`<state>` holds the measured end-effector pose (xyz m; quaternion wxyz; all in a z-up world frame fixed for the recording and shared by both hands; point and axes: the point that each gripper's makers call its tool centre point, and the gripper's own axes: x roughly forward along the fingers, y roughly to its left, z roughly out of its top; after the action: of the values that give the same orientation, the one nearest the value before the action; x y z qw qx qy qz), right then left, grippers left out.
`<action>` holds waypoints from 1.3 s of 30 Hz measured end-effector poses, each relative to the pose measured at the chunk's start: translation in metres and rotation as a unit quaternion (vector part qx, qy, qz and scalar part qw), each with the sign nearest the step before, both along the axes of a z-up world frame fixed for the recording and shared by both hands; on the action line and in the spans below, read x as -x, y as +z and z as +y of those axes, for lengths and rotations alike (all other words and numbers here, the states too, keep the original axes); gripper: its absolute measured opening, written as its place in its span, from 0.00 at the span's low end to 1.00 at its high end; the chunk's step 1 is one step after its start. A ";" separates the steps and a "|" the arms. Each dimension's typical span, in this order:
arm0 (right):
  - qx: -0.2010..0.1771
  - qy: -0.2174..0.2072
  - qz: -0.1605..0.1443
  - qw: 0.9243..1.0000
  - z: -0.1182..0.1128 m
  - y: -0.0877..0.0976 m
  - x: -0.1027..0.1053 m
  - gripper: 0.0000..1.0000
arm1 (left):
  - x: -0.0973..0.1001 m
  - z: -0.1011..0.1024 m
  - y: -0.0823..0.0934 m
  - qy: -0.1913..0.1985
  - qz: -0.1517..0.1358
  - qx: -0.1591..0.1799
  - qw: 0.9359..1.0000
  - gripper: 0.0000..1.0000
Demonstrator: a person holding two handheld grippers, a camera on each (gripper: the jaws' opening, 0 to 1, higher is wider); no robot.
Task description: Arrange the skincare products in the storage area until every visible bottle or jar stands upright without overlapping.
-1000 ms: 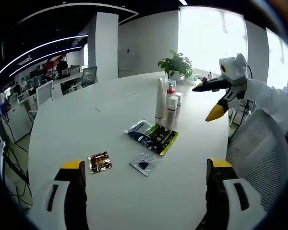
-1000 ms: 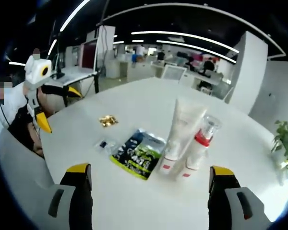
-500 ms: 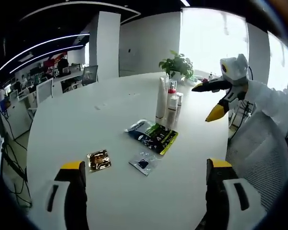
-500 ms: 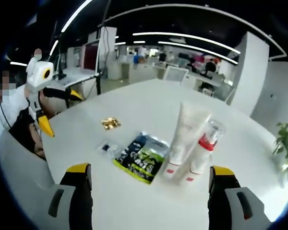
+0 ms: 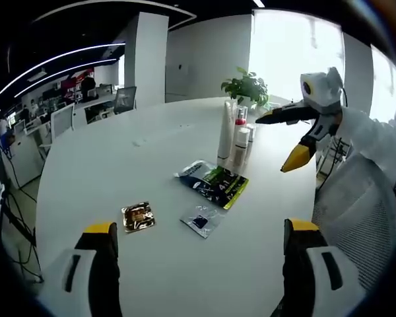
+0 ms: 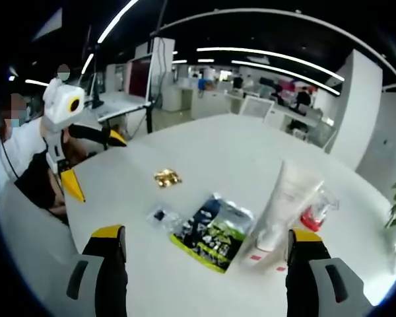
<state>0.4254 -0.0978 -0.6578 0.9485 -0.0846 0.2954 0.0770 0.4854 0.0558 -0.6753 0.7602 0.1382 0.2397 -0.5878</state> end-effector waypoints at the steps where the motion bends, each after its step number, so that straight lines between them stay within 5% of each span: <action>1: 0.000 0.003 -0.001 1.000 0.002 0.000 -0.002 0.99 | 0.000 0.000 0.000 0.001 0.000 0.000 1.000 0.99; 39: 0.003 0.090 0.000 0.996 0.066 -0.036 -0.081 0.97 | -0.011 0.008 -0.010 0.011 0.017 -0.006 1.000 0.98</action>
<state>0.5069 -0.0315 -0.6942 0.9376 -0.1134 0.2863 0.1614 0.4963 0.0643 -0.6854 0.7619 0.1294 0.2577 -0.5800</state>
